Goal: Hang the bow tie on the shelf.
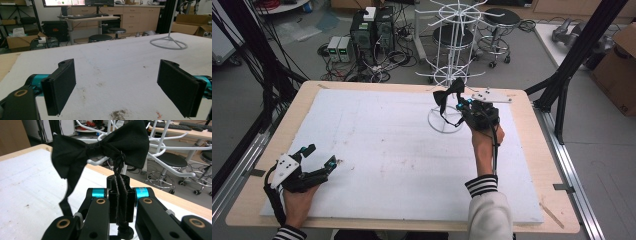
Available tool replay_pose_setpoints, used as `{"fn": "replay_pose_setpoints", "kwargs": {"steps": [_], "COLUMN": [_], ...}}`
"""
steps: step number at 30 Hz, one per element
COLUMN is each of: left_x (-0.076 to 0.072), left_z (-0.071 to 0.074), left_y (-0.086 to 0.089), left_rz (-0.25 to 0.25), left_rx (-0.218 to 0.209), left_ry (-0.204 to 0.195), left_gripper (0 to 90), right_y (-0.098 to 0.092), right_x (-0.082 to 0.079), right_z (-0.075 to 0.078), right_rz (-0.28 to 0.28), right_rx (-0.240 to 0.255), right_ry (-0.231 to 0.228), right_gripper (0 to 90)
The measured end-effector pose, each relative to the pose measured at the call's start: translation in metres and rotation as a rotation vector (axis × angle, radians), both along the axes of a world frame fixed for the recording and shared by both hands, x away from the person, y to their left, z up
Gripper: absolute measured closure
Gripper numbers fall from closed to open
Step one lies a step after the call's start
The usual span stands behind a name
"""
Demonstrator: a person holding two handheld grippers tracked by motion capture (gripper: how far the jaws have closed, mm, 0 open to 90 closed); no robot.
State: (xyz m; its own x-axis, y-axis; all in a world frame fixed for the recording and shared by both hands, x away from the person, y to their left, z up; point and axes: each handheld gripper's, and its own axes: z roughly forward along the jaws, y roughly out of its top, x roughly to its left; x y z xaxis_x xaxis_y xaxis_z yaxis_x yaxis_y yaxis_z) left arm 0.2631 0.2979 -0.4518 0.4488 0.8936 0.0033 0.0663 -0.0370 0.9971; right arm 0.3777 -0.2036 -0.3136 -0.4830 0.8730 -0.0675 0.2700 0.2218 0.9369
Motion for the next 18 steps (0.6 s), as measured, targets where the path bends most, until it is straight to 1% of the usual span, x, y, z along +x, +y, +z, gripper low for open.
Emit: {"fn": "replay_pose_setpoints", "kwargs": {"steps": [1,2,3,4,6,7,8,9,11,12,13,14,15,16,17,18], "left_x": [0.0,0.0,0.0,0.0,0.0,0.0,0.0,0.0,0.0,0.0,0.0,0.0,0.0,0.0,0.0,0.0], "left_z": [0.0,0.0,0.0,0.0,0.0,0.0,0.0,0.0,0.0,0.0,0.0,0.0,0.0,0.0,0.0,0.0], "left_y": [0.0,0.0,0.0,0.0,0.0,0.0,0.0,0.0,0.0,0.0,0.0,0.0,-0.001,-0.001,-0.001,-0.001], "left_rz": [0.001,0.001,0.001,0.001,0.001,0.002,0.002,0.002,0.004,0.004,0.004,0.003,0.003,0.003,0.003,0.004], "left_rx": [-0.001,-0.001,-0.001,-0.001,-0.001,-0.001,-0.001,-0.001,0.001,0.001,0.004,0.007,0.007,0.008,0.008,0.008], "left_ry": [-0.001,-0.001,0.0,0.0,0.0,0.0,0.0,0.0,0.0,0.0,0.001,0.0,0.0,-0.002,-0.002,-0.002], "left_gripper": [15.7,15.7,15.7,15.7,15.7,15.7,15.7,15.7,15.7,15.7,15.7,15.7,15.7,15.7,15.7,15.7], "right_y": [0.0,0.0,0.001,0.001,0.002,0.002,0.002,0.002,0.001,0.001,0.0,0.0,-0.002,-0.004,-0.004,-0.005], "right_x": [0.001,0.001,0.002,0.002,0.0,-0.002,-0.002,-0.006,-0.011,-0.011,-0.017,-0.017,-0.02,-0.026,-0.026,-0.029], "right_z": [-0.001,-0.001,-0.002,-0.002,-0.002,-0.001,-0.001,-0.001,-0.002,-0.002,-0.003,-0.003,-0.004,-0.006,-0.006,-0.008], "right_rz": [0.004,0.004,0.002,0.002,0.003,-0.005,-0.005,-0.011,0.002,0.002,0.003,0.003,0.017,0.035,0.035,0.047], "right_rx": [-0.005,-0.005,-0.009,-0.009,-0.014,-0.016,-0.016,-0.023,-0.027,-0.027,-0.03,-0.03,-0.018,-0.008,-0.008,-0.009], "right_ry": [0.005,0.005,0.014,0.014,0.017,0.011,0.011,0.008,0.013,0.013,0.015,0.015,0.023,0.041,0.041,0.038], "right_gripper": [84.2,84.2,80.0,80.0,69.4,62.4,62.4,52.4,40.9,40.9,31.8,31.8,26.7,19.4,19.4,17.7]}}
